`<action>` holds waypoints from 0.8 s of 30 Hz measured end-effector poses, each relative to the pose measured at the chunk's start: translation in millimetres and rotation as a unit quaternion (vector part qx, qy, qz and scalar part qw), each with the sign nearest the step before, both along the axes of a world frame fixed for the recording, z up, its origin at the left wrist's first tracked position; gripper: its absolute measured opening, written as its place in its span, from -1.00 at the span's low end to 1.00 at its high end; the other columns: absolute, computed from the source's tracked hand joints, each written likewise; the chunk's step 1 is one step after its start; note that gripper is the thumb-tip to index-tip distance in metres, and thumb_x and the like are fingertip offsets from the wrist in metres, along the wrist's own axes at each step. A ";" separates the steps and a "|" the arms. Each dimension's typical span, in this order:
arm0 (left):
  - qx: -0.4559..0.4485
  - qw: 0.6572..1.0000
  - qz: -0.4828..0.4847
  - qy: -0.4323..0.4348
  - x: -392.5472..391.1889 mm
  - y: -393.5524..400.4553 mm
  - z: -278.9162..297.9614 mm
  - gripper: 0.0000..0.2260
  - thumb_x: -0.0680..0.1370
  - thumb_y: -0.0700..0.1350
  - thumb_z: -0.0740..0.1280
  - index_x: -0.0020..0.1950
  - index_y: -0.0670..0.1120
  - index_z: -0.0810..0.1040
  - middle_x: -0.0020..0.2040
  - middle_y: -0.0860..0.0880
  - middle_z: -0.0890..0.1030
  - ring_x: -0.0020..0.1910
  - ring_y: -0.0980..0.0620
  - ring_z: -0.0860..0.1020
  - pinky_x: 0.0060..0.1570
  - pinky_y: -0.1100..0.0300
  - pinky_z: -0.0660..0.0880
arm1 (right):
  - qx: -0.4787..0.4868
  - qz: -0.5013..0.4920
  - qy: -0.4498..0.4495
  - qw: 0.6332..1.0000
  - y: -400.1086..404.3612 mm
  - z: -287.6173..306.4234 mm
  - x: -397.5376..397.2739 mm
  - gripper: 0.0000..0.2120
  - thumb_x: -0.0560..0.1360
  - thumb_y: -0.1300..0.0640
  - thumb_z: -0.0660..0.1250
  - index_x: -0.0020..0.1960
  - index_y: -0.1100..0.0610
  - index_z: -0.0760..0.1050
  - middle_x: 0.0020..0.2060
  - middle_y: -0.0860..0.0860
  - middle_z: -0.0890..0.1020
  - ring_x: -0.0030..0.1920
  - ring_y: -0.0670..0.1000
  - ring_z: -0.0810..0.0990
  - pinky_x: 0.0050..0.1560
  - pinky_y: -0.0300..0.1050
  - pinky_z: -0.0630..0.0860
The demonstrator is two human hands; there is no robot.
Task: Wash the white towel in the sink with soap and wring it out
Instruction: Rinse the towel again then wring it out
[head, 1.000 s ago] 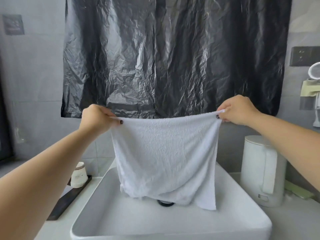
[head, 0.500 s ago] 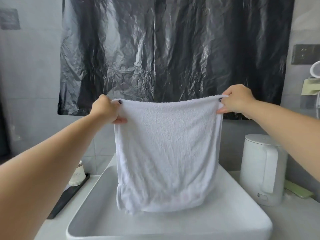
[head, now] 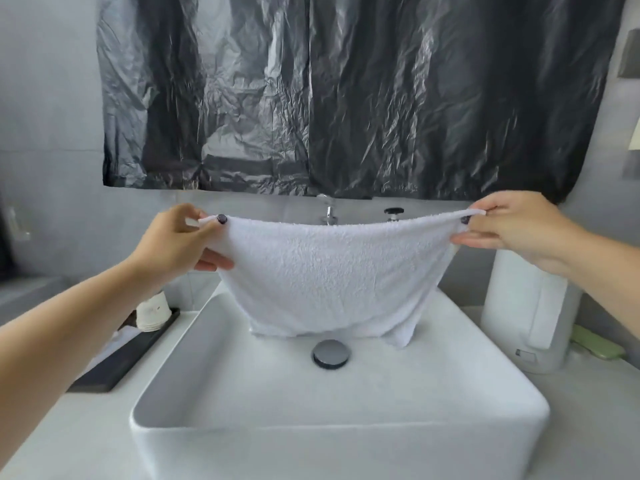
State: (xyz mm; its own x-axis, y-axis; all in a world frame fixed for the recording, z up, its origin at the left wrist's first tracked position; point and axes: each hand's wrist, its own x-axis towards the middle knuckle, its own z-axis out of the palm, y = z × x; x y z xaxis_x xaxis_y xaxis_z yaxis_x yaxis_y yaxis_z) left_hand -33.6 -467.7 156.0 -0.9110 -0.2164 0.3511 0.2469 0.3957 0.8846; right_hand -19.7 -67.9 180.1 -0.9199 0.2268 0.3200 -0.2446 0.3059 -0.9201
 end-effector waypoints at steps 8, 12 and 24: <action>-0.084 0.971 -0.032 -0.223 24.0 -14.7 -78.7 -0.82 0.59 -0.06 0.39 0.03 -0.17 0.53 -0.32 -0.27 0.67 -0.33 -0.12 0.70 -0.37 0.17 0.58 | 0.073 0.068 -0.217 0.971 9.3 -93.9 35.2 -0.94 0.54 0.38 0.32 -0.02 0.36 0.54 -0.15 0.28 0.69 -0.13 0.20 0.73 -0.13 -0.11 0.66; -0.005 0.972 -0.013 -0.233 -17.3 -16.6 -99.1 -0.78 0.58 -0.09 0.40 0.12 -0.20 0.49 -0.38 -0.18 0.67 -0.34 -0.10 0.71 -0.41 0.18 0.61 | 0.035 0.030 -0.213 0.976 2.4 -105.1 -5.2 -0.93 0.52 0.41 0.33 0.00 0.36 0.53 -0.14 0.33 0.67 -0.21 0.22 0.72 -0.21 -0.14 0.67; -0.453 0.827 -0.267 -0.200 -46.2 -0.9 -152.5 -0.43 0.44 -0.09 0.52 0.38 0.06 0.37 0.33 0.12 0.41 0.27 0.13 0.47 0.20 0.36 0.40 | 0.577 0.273 -0.128 0.759 -35.9 -181.4 -45.4 -0.42 0.42 0.02 0.39 0.41 -0.07 0.33 0.29 -0.23 0.33 0.37 -0.18 0.31 0.45 -0.18 0.21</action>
